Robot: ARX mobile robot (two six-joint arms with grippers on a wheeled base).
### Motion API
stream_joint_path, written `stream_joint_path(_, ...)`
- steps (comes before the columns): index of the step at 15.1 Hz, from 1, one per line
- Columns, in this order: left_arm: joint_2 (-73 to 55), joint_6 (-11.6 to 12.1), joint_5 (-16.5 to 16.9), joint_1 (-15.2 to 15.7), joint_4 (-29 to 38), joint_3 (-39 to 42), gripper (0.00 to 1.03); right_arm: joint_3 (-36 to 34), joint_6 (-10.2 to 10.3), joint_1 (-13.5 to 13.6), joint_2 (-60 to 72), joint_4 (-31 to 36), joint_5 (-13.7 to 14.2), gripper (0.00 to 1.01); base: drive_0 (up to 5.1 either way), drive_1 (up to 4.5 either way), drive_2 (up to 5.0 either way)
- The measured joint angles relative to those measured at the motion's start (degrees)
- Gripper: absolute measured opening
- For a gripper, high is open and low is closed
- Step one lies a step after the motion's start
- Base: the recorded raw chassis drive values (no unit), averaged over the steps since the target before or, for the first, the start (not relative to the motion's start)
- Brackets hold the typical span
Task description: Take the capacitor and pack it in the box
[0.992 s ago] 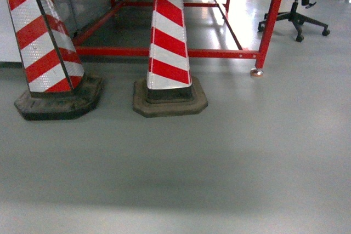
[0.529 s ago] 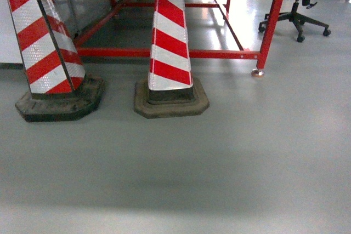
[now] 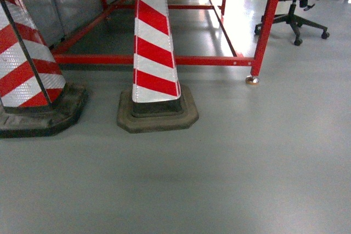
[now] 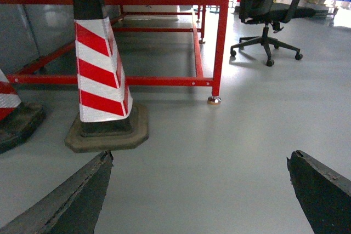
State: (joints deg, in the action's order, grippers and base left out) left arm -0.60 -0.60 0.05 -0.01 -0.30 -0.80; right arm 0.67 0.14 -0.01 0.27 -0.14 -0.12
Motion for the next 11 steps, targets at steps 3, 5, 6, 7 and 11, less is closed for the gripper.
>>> stream_joint_path(3, 0.0, 0.0, 0.0, 0.0, 0.0, 0.0, 0.44, 0.0, 0.0, 0.0, 0.0, -0.2, 0.2, 0.98, 0.2, 4.18, -3.7)
stream_joint_path(5, 0.0, 0.0, -0.1, 0.0, -0.2, 0.0, 0.44, 0.0, 0.0, 0.0, 0.0, -0.2, 0.1, 0.98, 0.2, 4.11, -3.8)
stream_joint_path(6, 0.0, 0.0, 0.0, 0.0, 0.1, 0.0, 0.44, 0.0, 0.0, 0.0, 0.0, -0.2, 0.1, 0.98, 0.1, 4.08, -3.8)
stream_joint_path(7, 0.0, 0.0, -0.2, 0.0, -0.2, 0.0, 0.44, 0.0, 0.0, 0.0, 0.0, -0.1, 0.1, 0.98, 0.1, 4.05, -3.8)
stream_joint_path(11, 0.0, 0.0, 0.0, 0.0, -0.1, 0.0, 0.44, 0.0, 0.0, 0.0, 0.0, -0.2, 0.1, 0.98, 0.1, 4.01, -3.9)
